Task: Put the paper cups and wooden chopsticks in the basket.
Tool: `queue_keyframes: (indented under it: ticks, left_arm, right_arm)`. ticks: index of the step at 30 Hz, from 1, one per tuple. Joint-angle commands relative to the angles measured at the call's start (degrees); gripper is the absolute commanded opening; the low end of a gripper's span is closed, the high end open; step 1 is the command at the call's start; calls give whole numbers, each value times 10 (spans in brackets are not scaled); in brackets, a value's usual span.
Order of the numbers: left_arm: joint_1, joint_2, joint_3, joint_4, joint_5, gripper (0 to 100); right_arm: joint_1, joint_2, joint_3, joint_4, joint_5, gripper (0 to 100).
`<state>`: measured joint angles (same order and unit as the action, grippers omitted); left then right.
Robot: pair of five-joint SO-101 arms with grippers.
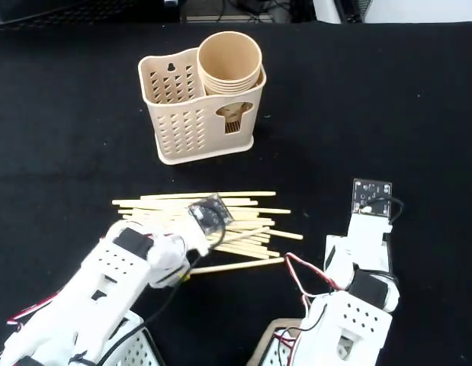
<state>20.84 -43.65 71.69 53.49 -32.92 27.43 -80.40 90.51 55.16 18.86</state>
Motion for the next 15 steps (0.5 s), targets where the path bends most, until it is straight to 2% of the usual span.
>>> queue_keyframes:
  ticks: [1, 15]
  left_arm:
    - [-31, -5, -16, -27, -3, 236]
    - [-37, -4, 0, -26, -4, 232]
  right_arm:
    - [4, -7, -2, -12, 4, 222]
    - [4, -7, -2, -12, 4, 222]
